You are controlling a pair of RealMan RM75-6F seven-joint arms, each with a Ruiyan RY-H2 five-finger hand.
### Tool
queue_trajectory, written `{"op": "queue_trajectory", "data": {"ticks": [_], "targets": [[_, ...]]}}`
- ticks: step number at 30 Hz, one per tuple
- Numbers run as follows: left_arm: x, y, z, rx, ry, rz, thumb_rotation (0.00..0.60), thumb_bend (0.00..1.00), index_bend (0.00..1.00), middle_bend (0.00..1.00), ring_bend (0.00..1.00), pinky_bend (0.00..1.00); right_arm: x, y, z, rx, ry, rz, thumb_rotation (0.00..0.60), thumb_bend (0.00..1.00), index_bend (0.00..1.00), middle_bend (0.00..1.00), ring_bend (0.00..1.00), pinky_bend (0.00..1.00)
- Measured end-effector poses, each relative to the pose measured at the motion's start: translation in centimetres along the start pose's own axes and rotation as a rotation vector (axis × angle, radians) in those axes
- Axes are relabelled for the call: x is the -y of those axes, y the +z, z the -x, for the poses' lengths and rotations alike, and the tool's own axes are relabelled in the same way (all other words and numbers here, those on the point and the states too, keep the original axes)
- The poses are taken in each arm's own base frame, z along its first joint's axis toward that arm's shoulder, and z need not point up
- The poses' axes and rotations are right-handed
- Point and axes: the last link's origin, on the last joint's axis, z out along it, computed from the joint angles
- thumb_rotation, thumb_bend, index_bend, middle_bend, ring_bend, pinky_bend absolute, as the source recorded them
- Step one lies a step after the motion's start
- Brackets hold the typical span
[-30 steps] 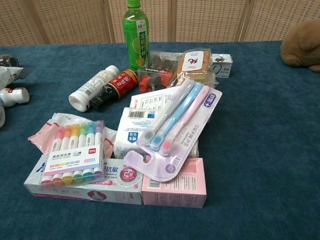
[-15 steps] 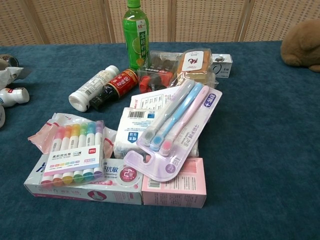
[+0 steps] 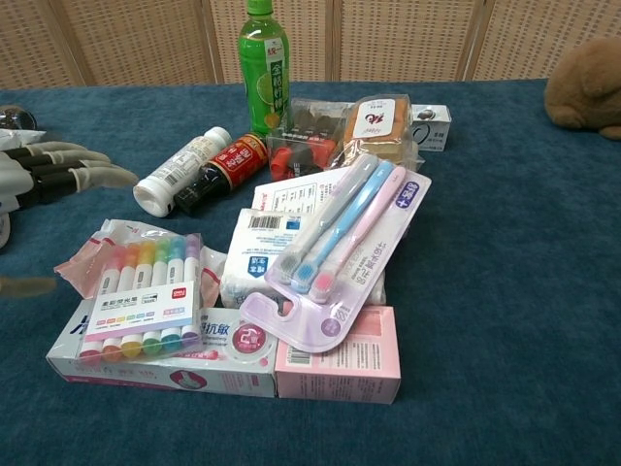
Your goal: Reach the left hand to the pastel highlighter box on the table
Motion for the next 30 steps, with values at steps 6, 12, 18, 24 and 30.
{"op": "queue_trajectory", "data": {"ticks": [6, 12, 18, 24, 30], "targets": [[-0.6, 1.3, 1.4, 0.008, 0.004, 0.045, 0.600, 0.30, 0.00, 0.00, 0.00, 0.00, 0.2, -0.2, -0.1, 0.001, 0.009, -0.005, 0.368, 0.22, 0.00, 0.00, 0.00, 0.00], [-1.6, 3.0, 2.3, -0.036, 0.016, 0.080, 0.600, 0.30, 0.03, 0.00, 0.00, 0.00, -0.1, -0.4, -0.2, 0.001, 0.015, 0.002, 0.370, 0.22, 0.00, 0.00, 0.00, 0.00], [-2.4, 4.4, 2.2, -0.071, -0.001, 0.099, 0.600, 0.30, 0.05, 0.00, 0.00, 0.00, -0.5, -0.6, -0.2, -0.002, 0.018, 0.015, 0.368, 0.22, 0.00, 0.00, 0.00, 0.00], [-2.7, 5.6, 2.3, -0.078, -0.007, 0.090, 0.600, 0.30, 0.10, 0.03, 0.01, 0.00, -0.8, -0.7, -0.1, -0.001, 0.024, 0.019, 0.366, 0.22, 0.00, 0.00, 0.00, 0.00], [-3.2, 6.7, 2.7, -0.116, 0.025, 0.089, 0.600, 0.45, 0.31, 0.29, 0.34, 0.23, -0.8, -0.9, -0.2, 0.000, 0.030, 0.016, 0.369, 0.22, 0.00, 0.00, 0.00, 0.00]]}}
